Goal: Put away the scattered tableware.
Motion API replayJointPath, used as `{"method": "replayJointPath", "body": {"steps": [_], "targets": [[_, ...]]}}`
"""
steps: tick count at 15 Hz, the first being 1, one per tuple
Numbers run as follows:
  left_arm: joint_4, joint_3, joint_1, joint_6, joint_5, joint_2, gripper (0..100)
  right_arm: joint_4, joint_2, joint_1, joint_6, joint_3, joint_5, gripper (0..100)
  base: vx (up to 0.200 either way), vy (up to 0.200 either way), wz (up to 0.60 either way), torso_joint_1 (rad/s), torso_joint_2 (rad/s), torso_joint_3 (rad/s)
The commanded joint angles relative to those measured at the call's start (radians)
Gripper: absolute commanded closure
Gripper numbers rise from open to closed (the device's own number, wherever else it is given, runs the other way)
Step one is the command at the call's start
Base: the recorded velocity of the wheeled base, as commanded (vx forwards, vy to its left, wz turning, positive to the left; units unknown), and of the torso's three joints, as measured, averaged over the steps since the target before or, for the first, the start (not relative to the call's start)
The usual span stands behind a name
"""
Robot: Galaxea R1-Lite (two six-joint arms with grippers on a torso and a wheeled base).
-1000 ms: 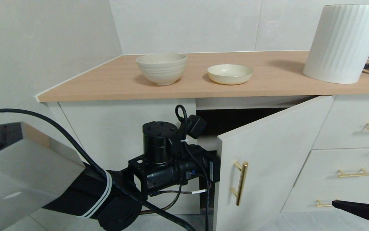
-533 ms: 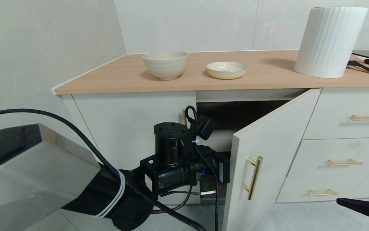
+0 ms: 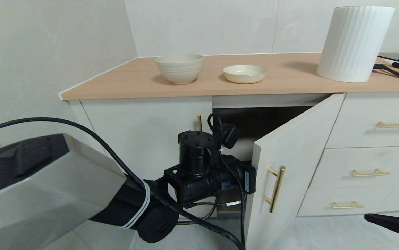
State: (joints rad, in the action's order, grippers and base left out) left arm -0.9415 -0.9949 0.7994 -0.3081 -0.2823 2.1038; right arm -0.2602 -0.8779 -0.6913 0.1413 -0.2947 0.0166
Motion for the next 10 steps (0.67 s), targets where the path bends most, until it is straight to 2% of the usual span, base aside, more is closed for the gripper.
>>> {"method": "replayJointPath", "body": {"steps": [1,6,7,9,10], "targets": [[-0.002,-0.007,0.014,0.0,-0.003,-0.002,100,-0.001,-0.003,-0.001,0.0,0.0,0.0,0,0.0,0.0,0.0,0.0,0.0,0.0],[0.01,-0.057,0.026,0.0,0.006,0.044,100,0.001,0.014,0.001,0.001,0.0,-0.001,0,0.0,0.0,0.0,0.0,0.0,0.0],[0.015,-0.074,0.026,0.0,0.042,0.059,100,0.001,0.023,0.001,0.001,0.002,-0.001,0,0.0,0.0,0.0,0.0,0.0,0.0],[0.016,-0.079,0.037,0.0,0.061,0.059,100,0.003,0.031,0.001,0.001,0.002,-0.001,0,0.0,0.0,0.0,0.0,0.0,0.0],[0.021,-0.088,0.061,0.0,0.078,0.058,100,0.003,0.037,0.001,0.001,0.002,0.002,0,0.0,0.0,0.0,0.0,0.0,0.0]]}}
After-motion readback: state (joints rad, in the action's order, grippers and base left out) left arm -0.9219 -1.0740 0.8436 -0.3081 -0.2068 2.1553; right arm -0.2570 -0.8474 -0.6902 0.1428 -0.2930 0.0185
